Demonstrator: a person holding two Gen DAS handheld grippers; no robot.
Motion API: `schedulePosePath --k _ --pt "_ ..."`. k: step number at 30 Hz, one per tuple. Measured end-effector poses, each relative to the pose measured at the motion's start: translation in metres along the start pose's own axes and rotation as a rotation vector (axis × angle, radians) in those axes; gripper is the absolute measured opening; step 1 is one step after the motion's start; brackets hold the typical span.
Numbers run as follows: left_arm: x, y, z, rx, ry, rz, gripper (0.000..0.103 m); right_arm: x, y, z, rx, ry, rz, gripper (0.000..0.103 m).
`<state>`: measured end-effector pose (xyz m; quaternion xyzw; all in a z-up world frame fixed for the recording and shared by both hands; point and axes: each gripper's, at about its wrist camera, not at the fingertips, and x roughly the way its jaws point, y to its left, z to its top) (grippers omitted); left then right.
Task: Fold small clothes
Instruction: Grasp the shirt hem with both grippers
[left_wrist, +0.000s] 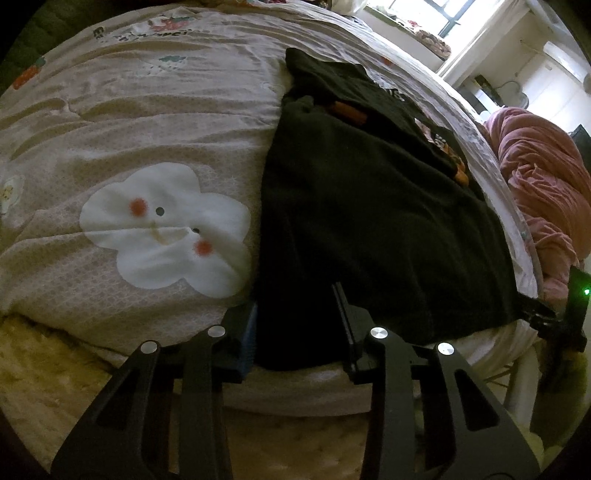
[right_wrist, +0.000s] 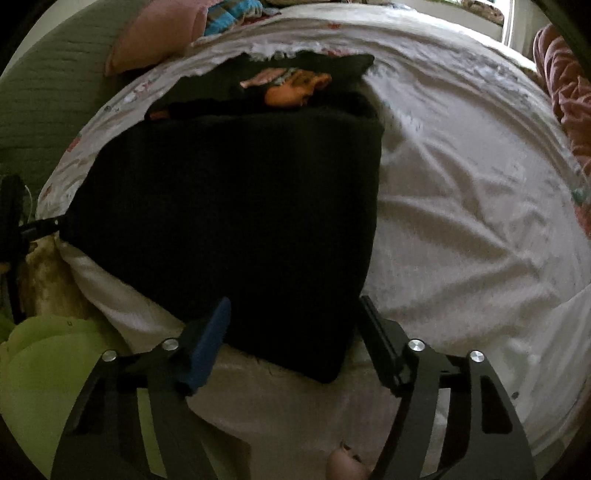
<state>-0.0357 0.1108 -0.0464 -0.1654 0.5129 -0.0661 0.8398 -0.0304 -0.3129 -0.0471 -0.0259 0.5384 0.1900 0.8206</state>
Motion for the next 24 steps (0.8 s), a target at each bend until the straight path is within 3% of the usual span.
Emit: schedulePosePath --k 2,5,9,13,19,24 --pt "0.001 0.000 0.000 -0.001 -0.001 0.002 0.028 0.004 -0.002 -0.003 0.015 0.001 0.013 0.062" --pt "0.001 0.000 -0.001 0.004 -0.002 0.010 0.028 0.004 0.000 -0.003 -0.006 -0.015 0.019 0.035" --pt "0.001 0.002 -0.002 -0.005 0.000 0.002 0.028 -0.002 -0.005 -0.002 -0.014 -0.044 0.034 0.010" --pt "0.002 0.000 -0.002 -0.001 0.000 0.019 0.028 -0.014 -0.006 0.005 0.003 -0.114 0.106 0.009" --pt "-0.002 -0.003 -0.002 0.013 -0.016 0.047 0.005 -0.039 -0.001 0.020 -0.002 -0.251 0.172 0.008" --pt "-0.020 -0.004 0.003 0.010 -0.086 0.037 0.003 -0.056 -0.007 0.031 0.025 -0.337 0.183 0.008"
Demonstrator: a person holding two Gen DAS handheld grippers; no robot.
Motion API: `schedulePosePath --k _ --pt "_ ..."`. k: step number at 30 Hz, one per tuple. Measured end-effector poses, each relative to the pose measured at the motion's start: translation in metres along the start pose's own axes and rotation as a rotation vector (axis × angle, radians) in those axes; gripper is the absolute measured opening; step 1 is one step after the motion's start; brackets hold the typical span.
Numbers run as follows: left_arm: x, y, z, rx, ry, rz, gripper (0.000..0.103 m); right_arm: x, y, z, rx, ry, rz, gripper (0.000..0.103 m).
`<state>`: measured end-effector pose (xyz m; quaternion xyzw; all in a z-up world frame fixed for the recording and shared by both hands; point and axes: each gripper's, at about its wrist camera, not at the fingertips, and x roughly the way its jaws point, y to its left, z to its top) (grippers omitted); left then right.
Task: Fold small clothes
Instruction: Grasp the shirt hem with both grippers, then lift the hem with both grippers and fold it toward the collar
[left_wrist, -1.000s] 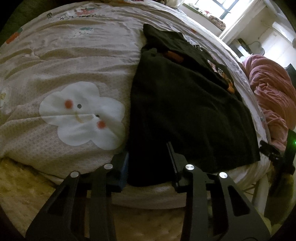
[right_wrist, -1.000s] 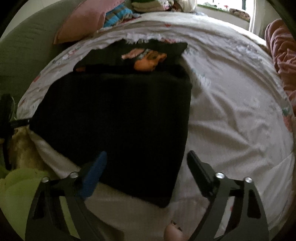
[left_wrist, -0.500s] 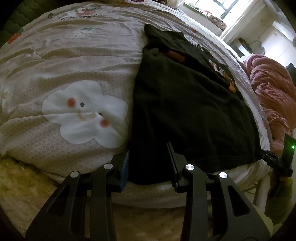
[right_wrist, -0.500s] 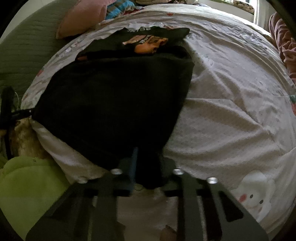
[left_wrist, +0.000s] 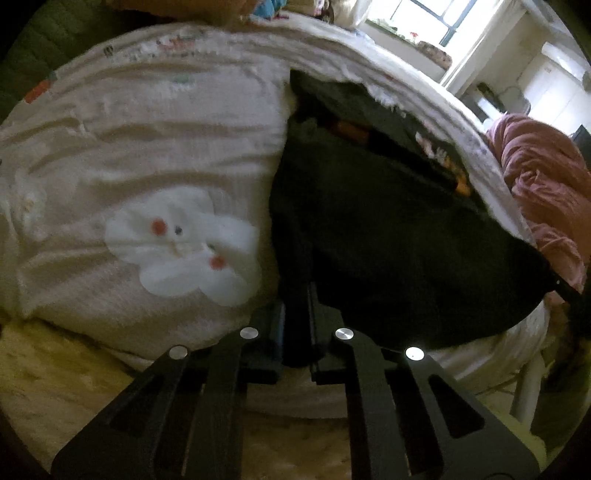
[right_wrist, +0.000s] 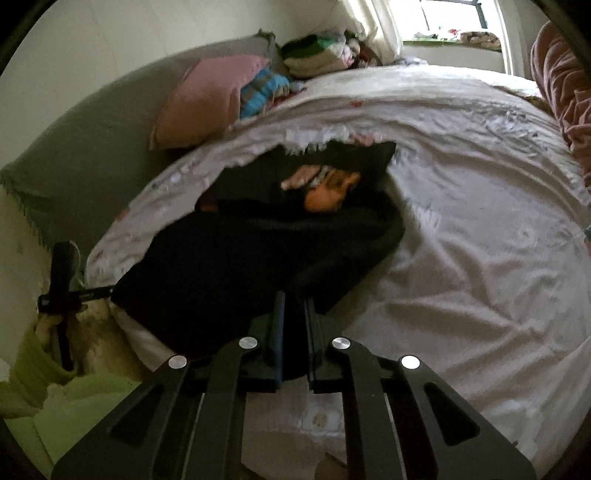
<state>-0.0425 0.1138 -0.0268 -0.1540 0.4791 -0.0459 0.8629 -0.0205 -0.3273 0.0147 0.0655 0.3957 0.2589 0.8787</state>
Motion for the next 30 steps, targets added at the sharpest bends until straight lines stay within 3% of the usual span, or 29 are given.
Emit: schedulePosePath --k 13,30 --pt "-0.046 -0.012 0.040 -0.012 -0.163 -0.042 0.003 -0.033 -0.015 0.027 0.049 -0.192 -0.021 0.008" --pt "-0.059 -0.030 0.100 -0.028 -0.274 -0.021 0.003 -0.029 -0.027 0.074 0.077 -0.306 -0.080 0.008"
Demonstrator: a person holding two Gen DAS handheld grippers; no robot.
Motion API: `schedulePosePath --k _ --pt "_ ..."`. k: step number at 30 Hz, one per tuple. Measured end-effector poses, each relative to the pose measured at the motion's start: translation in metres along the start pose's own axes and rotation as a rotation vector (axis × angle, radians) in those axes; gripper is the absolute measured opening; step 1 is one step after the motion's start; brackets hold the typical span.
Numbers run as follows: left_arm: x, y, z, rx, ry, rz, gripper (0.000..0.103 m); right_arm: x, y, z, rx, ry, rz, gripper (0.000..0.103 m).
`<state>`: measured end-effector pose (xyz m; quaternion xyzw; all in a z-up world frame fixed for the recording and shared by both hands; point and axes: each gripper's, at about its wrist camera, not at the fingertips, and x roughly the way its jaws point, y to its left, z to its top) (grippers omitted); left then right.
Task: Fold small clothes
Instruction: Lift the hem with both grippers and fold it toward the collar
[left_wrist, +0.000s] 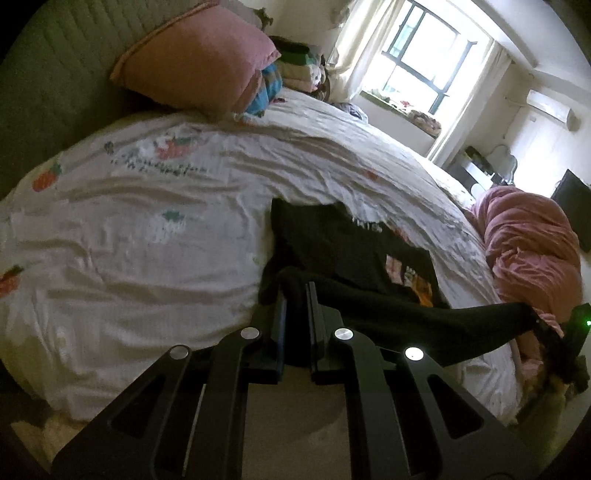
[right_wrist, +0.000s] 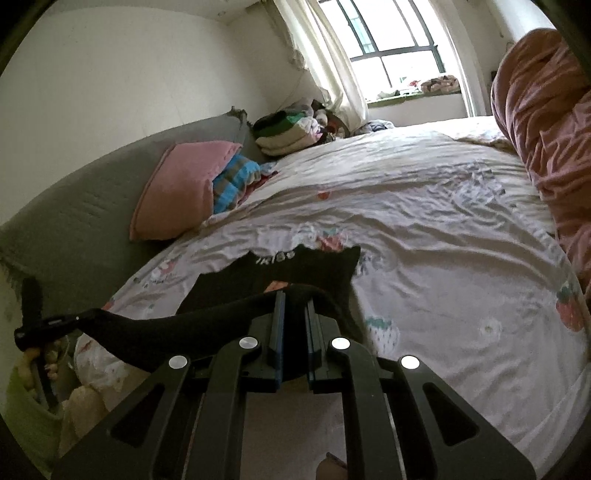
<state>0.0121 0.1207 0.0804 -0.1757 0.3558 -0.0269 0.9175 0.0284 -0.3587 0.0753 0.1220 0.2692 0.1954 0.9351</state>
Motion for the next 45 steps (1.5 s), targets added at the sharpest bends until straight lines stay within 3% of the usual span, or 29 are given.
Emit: schedulePosePath --k 15,26,45 --pt "0.040 -0.015 0.065 0.020 -0.030 0.056 0.003 0.047 -0.004 0.049 -0.003 -0.024 -0.052 0.008" --pt "0.082 -0.023 0.103 0.033 -0.020 0.102 0.003 0.095 -0.015 0.068 0.006 -0.008 -0.139 0.008" --pt "0.159 -0.014 0.114 0.022 0.033 0.141 0.003 0.171 -0.039 0.061 0.009 0.065 -0.275 0.008"
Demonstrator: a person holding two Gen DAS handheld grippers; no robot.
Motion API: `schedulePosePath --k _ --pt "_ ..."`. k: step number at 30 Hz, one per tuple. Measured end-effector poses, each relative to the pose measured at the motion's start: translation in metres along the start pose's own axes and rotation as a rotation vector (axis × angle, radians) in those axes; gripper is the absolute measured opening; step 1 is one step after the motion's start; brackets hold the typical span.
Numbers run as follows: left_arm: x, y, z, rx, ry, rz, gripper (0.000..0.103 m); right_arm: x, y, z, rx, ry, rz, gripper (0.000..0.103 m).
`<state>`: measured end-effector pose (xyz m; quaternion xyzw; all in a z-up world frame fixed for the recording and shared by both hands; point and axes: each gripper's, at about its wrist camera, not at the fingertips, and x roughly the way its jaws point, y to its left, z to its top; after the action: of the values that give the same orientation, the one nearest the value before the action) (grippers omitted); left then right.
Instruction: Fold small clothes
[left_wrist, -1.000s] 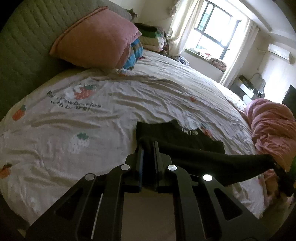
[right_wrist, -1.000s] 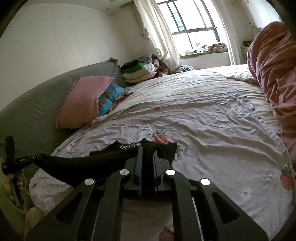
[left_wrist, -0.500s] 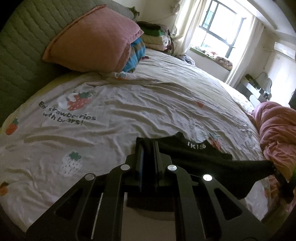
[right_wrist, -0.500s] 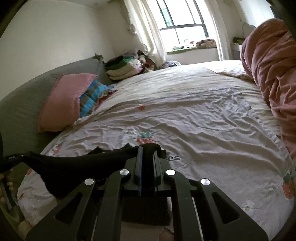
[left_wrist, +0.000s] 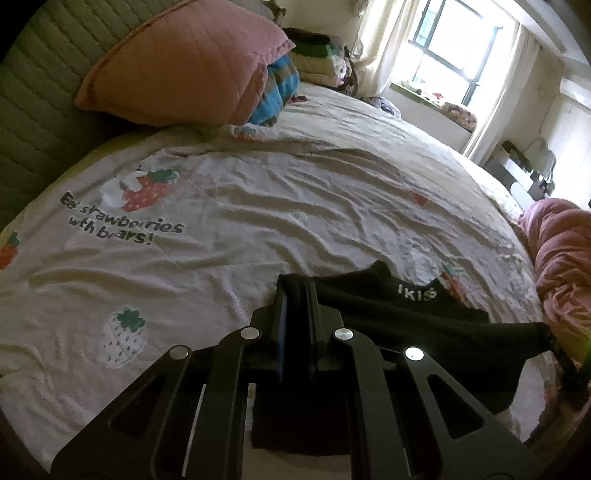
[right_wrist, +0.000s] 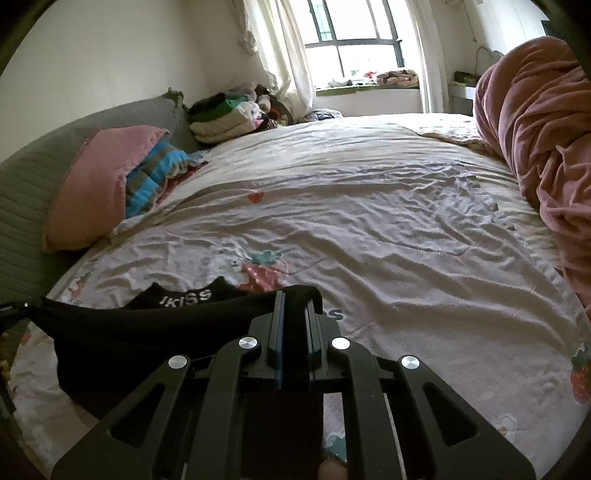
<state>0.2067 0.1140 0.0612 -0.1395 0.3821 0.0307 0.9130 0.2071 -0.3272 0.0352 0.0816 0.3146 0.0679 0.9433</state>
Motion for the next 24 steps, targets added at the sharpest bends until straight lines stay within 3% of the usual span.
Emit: schedulePosePath --k 18,19,21,24 --pt "0.035 -0.008 -0.011 0.038 0.041 0.011 0.004 0.039 -0.006 -0.017 0.008 0.080 -0.048 0.009" --pt "0.035 -0.008 -0.011 0.036 0.041 0.007 0.004 0.039 -0.006 -0.018 0.008 0.081 -0.049 0.011" --pt "0.035 -0.009 -0.011 0.040 0.039 0.009 0.005 0.038 -0.006 -0.017 0.000 0.073 -0.071 0.031" --pt "0.033 -0.012 -0.013 0.061 0.033 0.017 0.006 0.034 -0.008 -0.017 0.005 0.059 -0.080 0.035"
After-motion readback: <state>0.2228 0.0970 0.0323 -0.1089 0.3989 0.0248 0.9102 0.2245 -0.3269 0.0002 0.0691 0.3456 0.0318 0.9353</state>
